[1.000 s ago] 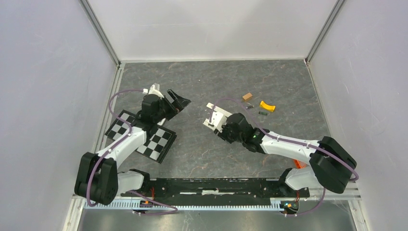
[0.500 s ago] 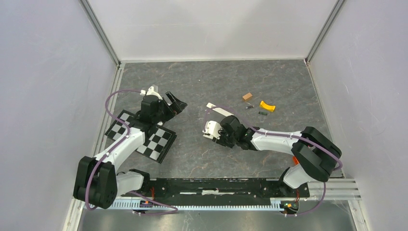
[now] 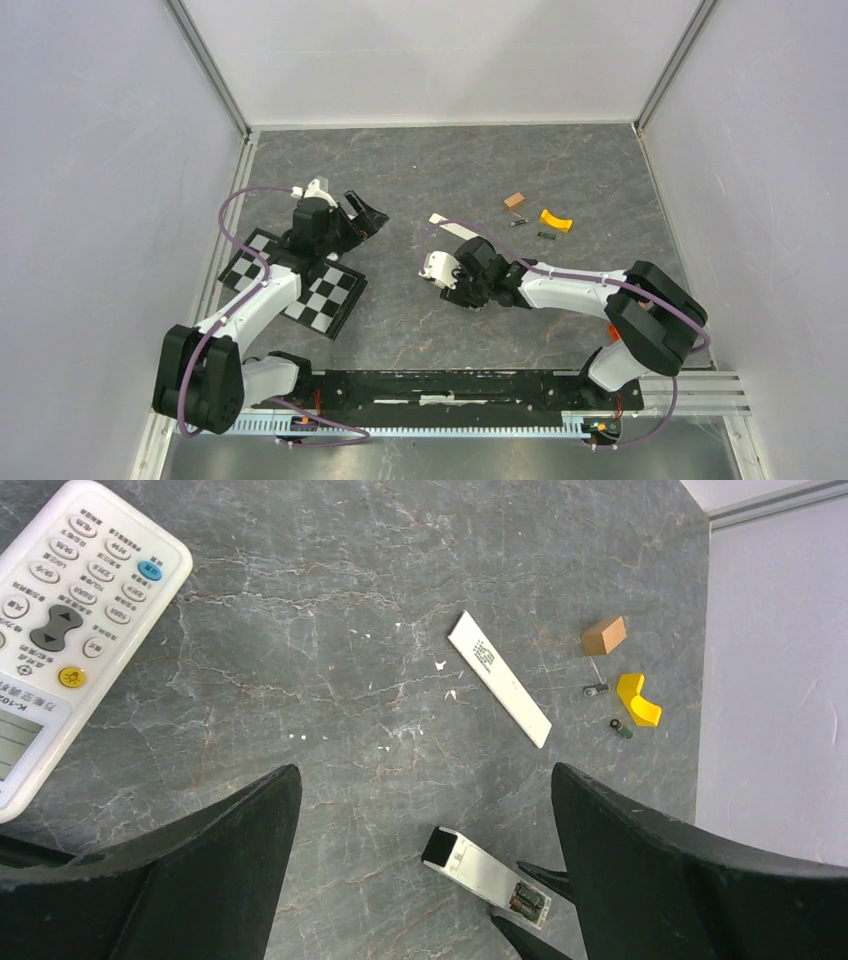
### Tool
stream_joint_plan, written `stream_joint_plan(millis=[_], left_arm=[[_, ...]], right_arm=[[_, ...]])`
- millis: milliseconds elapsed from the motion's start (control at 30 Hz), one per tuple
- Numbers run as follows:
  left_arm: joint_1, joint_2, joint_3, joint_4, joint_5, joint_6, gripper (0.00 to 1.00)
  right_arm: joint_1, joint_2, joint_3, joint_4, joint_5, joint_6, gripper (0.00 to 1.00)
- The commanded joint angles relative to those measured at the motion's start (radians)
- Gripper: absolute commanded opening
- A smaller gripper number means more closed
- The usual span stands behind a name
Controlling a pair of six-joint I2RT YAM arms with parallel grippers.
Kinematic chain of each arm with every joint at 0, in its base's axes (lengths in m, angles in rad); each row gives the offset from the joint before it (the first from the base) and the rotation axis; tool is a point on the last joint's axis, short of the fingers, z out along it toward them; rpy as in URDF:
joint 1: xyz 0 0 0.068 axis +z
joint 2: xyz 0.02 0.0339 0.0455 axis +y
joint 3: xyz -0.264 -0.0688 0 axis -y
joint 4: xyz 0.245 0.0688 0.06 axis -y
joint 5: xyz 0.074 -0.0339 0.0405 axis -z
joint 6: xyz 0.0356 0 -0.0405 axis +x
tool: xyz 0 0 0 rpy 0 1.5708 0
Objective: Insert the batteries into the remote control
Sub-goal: Place the remote control at the center of the board, then pick up the battery cover at the center of the board.
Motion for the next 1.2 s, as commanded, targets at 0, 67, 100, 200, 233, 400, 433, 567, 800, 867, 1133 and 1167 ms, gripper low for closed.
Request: stream_joint_plan(millis=[0,67,100,200,233,400,433,567,800,867,1133,1167], left_arm=[[0.005,0.001,0.010,0.061,0.040,0.007,1.00],[0.005,0.006,-0.004,0.079,0.050,-0.004,1.00],[0.005,0.006,-0.011,0.084,0.050,-0.009,1.00],[0.005,0.004,-0.014,0.079,0.046,-0.002,1.00],[0.005,0.000,-0.010,0.072,0.039,0.003,1.00],[0.005,-0.020,0.009,0.022,-0.006,0.035,1.00],[0.005,-0.025,0.009,0.015,-0.016,0.037,1.00],[0.005,-0.051,-0.005,-0.003,-0.069,0.029,1.00],[0.007,-0.110,-0.029,-0.027,-0.171,0.046,1.00],[0.006,-0.140,-0.055,-0.007,-0.200,0.046,1.00],[0.028,-0.194,-0.054,-0.034,-0.219,-0.019,1.00],[0.029,-0.186,-0.039,-0.035,-0.192,0.000,1.00]], right_arm=[[0.005,-0.022,0.036,-0.022,-0.005,-0.010,0.57],[0.005,-0.034,0.040,-0.022,-0.012,-0.005,0.61],[0.005,-0.043,0.043,-0.025,-0.019,-0.004,0.62],[0.005,-0.081,0.043,-0.014,-0.027,0.008,0.70],[0.005,-0.098,0.040,-0.007,-0.030,0.013,0.73],[0.002,-0.184,0.025,0.046,-0.020,0.045,0.85],[0.001,-0.198,0.021,0.062,-0.008,0.055,0.86],[-0.025,-0.242,0.004,0.140,0.037,0.117,0.89],[-0.133,-0.270,-0.024,0.256,0.152,0.272,0.89],[-0.160,-0.264,-0.023,0.260,0.151,0.303,0.89],[-0.228,-0.194,0.023,0.206,0.136,0.371,0.87],[-0.231,-0.178,0.040,0.185,0.136,0.372,0.86]])
